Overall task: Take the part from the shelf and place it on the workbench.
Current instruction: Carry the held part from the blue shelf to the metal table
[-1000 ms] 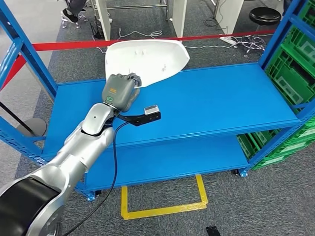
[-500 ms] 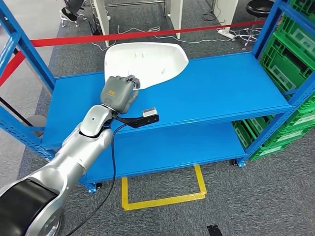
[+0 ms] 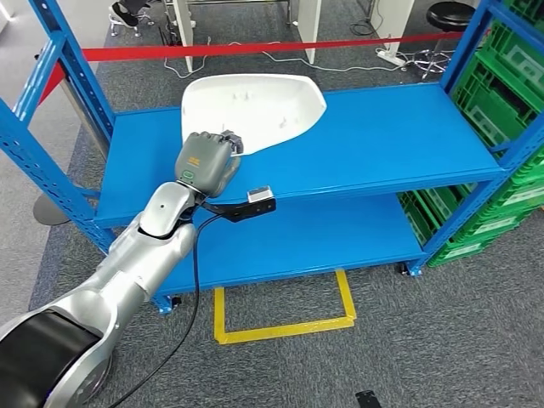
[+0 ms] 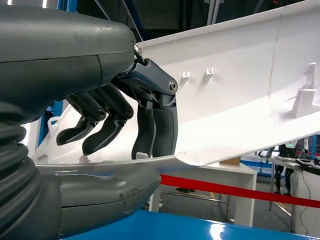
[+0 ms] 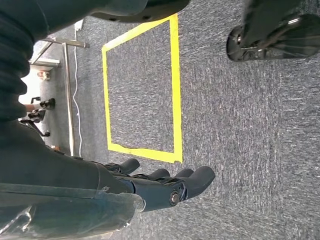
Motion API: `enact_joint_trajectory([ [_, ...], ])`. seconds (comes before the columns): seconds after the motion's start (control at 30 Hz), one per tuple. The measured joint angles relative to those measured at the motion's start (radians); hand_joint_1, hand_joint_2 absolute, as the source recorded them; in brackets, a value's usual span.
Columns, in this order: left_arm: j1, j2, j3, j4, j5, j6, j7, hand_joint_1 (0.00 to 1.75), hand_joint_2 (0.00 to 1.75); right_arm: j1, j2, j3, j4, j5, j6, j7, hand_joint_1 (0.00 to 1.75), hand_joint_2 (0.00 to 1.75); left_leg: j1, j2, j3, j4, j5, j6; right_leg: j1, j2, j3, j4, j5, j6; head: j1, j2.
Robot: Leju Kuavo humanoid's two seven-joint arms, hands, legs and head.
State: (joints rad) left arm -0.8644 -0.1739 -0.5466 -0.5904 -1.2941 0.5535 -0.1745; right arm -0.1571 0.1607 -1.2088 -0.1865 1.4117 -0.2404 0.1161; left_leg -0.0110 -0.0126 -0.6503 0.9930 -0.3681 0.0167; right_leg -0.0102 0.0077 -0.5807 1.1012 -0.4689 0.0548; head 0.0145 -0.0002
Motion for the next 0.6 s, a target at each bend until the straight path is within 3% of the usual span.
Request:
enact_joint_trajectory([
  [0.07,-0.002,0.001,-0.004,-0.003,0.005,0.000,0.003,1.75,1.75,-0.002,0.000,0.000,0.000,0.001,0.000,-0.002,0.00,1.75,-0.002,0.001,-0.009,0.001,0.016,-0.010,0.004,0.001,0.045,-0.076,-0.015,-0.008,-0.001,0.000],
  [0.13,-0.003,0.003,-0.013,-0.004,0.011,0.000,0.004,1.75,1.75,-0.001,0.000,-0.001,0.000,0.002,0.000,-0.002,0.00,1.75,-0.001,0.001,-0.015,-0.001,0.029,-0.021,0.004,0.001,0.038,-0.083,-0.005,-0.019,0.000,0.000],
  [0.17,-0.004,0.004,-0.017,-0.004,0.013,0.000,0.005,1.75,1.75,-0.001,0.000,-0.002,0.000,0.003,0.000,-0.002,0.00,1.75,-0.001,0.001,-0.020,0.004,0.020,-0.028,0.002,-0.001,0.030,-0.083,0.004,-0.026,-0.001,0.000],
  [0.23,-0.005,0.009,-0.022,-0.005,0.018,-0.001,0.006,1.75,1.75,-0.002,0.001,-0.003,0.000,0.006,0.000,-0.002,0.00,1.75,0.002,0.001,-0.044,0.064,-0.051,-0.041,-0.002,-0.003,0.009,-0.086,0.026,-0.038,-0.005,0.000],
  [0.3,-0.006,0.012,-0.024,-0.006,0.022,-0.001,0.006,1.75,1.75,-0.004,0.001,-0.004,0.000,0.007,-0.001,-0.003,0.00,1.75,0.006,0.002,-0.079,0.193,-0.145,-0.052,-0.003,-0.004,-0.020,-0.085,0.048,-0.042,-0.009,0.000],
  [0.33,-0.006,0.014,-0.025,-0.006,0.023,-0.001,0.006,1.75,1.75,-0.004,0.001,-0.004,0.000,0.008,-0.001,-0.003,0.00,1.75,0.008,0.002,-0.090,0.250,-0.169,-0.055,-0.003,-0.004,-0.034,-0.085,0.059,-0.042,-0.009,0.000],
  [0.37,-0.005,0.015,-0.026,-0.006,0.024,-0.002,0.006,1.75,1.75,-0.004,0.001,-0.004,0.000,0.008,-0.001,-0.003,0.00,1.75,0.010,0.002,-0.089,0.283,-0.170,-0.056,-0.003,-0.005,-0.048,-0.085,0.070,-0.041,-0.009,0.000],
  [0.4,-0.005,0.016,-0.027,-0.006,0.025,-0.002,0.006,1.75,1.75,-0.004,0.001,-0.004,0.000,0.008,-0.001,-0.003,0.00,1.75,0.010,0.002,-0.073,0.284,-0.151,-0.056,-0.003,-0.005,-0.062,-0.084,0.081,-0.040,-0.009,0.000],
  [0.47,-0.007,0.018,-0.030,-0.008,0.025,-0.002,0.006,1.75,1.75,-0.004,0.001,-0.005,0.000,0.008,-0.001,-0.003,0.00,1.75,0.011,0.002,0.008,0.196,-0.106,-0.053,-0.004,-0.006,-0.087,-0.084,0.102,-0.034,-0.009,0.000],
  [0.53,-0.011,0.017,-0.034,-0.013,0.025,-0.002,0.006,1.75,1.75,-0.004,0.001,-0.005,0.000,0.008,-0.001,-0.003,0.00,1.75,0.009,0.001,0.102,0.060,-0.109,-0.043,-0.003,-0.006,-0.104,-0.084,0.122,-0.023,-0.008,0.000],
  [0.6,-0.013,0.017,-0.037,-0.017,0.025,-0.002,0.006,1.75,1.75,-0.003,0.001,-0.005,0.000,0.009,-0.001,-0.003,0.00,1.75,0.004,0.000,0.134,-0.006,-0.122,-0.030,-0.004,-0.007,-0.112,-0.095,0.146,-0.012,-0.008,0.000],
])
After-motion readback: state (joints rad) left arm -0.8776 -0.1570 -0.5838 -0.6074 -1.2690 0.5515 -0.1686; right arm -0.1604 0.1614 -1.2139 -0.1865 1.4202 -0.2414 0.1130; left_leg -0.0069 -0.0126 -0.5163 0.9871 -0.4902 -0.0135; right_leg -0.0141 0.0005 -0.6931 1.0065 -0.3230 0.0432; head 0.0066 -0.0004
